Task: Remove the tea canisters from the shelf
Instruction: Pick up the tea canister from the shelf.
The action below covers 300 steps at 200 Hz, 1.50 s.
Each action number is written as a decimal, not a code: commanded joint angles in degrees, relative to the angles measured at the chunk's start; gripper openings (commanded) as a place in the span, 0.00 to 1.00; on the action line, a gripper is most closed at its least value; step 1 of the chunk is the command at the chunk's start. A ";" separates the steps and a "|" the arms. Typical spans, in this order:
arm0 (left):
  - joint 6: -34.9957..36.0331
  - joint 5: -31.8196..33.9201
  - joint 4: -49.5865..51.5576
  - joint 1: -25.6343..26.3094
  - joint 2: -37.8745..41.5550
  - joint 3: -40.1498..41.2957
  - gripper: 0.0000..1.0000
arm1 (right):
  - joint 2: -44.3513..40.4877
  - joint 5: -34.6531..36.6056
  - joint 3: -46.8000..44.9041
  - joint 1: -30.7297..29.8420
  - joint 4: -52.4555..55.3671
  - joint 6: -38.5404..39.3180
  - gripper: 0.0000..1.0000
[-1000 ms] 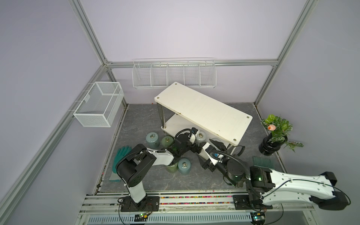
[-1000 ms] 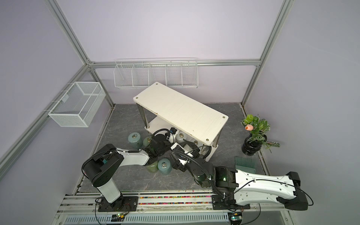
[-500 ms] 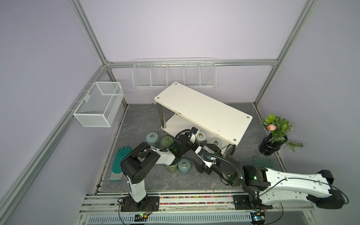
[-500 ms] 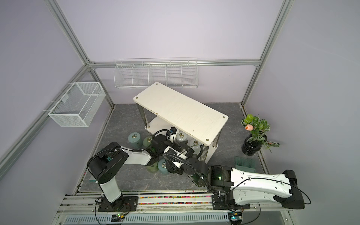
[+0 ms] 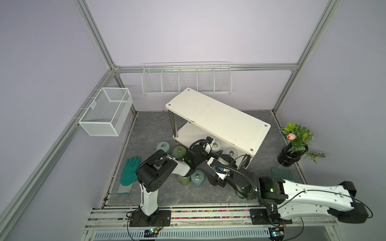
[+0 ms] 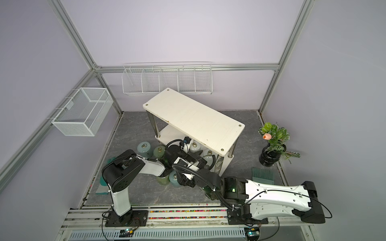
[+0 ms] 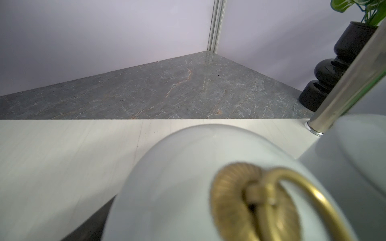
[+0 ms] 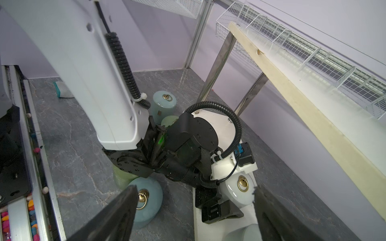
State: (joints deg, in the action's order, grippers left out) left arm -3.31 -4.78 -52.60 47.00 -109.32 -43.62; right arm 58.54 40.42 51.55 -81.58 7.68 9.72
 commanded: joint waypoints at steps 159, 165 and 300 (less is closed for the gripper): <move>1.50 6.04 -4.69 0.11 -0.60 0.82 0.71 | 0.96 0.55 1.10 -0.32 -1.89 1.10 0.89; 1.91 6.30 -4.27 0.15 -0.37 0.87 0.71 | 1.04 0.62 1.04 -0.33 -1.96 1.10 0.89; 7.68 13.35 0.65 0.63 9.72 3.80 0.70 | -0.42 0.29 -0.46 -0.33 -4.11 2.29 0.89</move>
State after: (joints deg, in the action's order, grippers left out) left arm 2.28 6.85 -48.49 47.33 -103.44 -39.77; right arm 59.16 40.64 51.55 -81.58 6.07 11.20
